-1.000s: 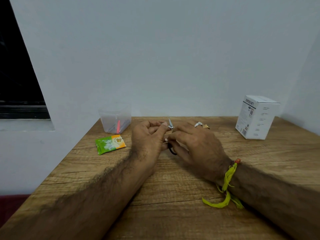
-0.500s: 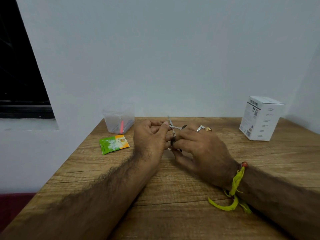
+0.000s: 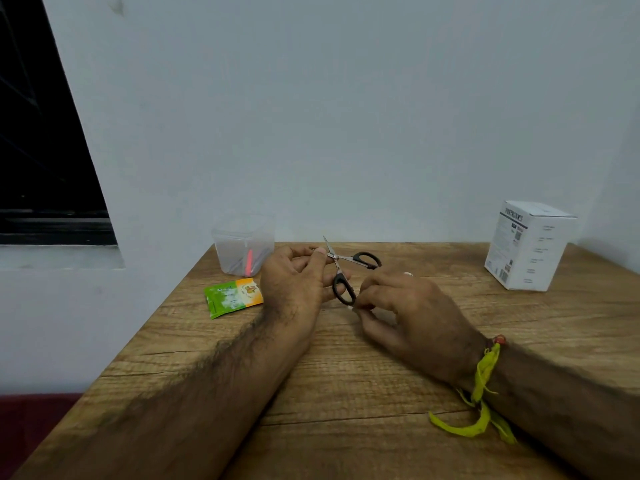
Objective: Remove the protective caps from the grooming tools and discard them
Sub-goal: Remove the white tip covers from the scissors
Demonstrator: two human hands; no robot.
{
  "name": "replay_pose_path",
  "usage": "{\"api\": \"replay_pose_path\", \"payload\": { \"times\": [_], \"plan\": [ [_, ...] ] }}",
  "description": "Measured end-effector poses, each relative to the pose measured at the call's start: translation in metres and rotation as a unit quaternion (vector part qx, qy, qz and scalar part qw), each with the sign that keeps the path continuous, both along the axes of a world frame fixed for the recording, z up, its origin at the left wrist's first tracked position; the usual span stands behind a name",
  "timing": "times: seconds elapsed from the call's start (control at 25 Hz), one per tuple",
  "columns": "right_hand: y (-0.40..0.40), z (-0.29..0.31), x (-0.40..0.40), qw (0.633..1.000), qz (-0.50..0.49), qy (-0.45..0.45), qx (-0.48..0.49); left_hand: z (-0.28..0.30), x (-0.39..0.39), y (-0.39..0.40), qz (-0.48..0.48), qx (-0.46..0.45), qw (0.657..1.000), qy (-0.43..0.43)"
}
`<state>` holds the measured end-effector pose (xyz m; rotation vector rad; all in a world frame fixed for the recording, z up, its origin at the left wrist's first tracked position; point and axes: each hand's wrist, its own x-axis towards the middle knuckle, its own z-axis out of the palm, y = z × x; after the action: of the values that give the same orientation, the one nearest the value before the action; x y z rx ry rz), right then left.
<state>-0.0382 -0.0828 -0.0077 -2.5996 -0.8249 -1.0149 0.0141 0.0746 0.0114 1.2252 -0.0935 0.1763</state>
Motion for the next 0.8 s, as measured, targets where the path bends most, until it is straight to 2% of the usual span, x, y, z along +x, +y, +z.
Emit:
{"api": "replay_pose_path", "payload": {
  "times": [0.12, 0.8],
  "plan": [
    [-0.002, 0.004, -0.001, 0.999, 0.001, 0.002, 0.051, -0.001, 0.000, 0.000, 0.000, 0.005, 1.000, -0.004],
    [0.005, 0.001, 0.010, 0.999, -0.020, -0.030, 0.034, -0.005, -0.002, -0.005, -0.017, 0.038, 0.999, -0.022]
  ]
}}
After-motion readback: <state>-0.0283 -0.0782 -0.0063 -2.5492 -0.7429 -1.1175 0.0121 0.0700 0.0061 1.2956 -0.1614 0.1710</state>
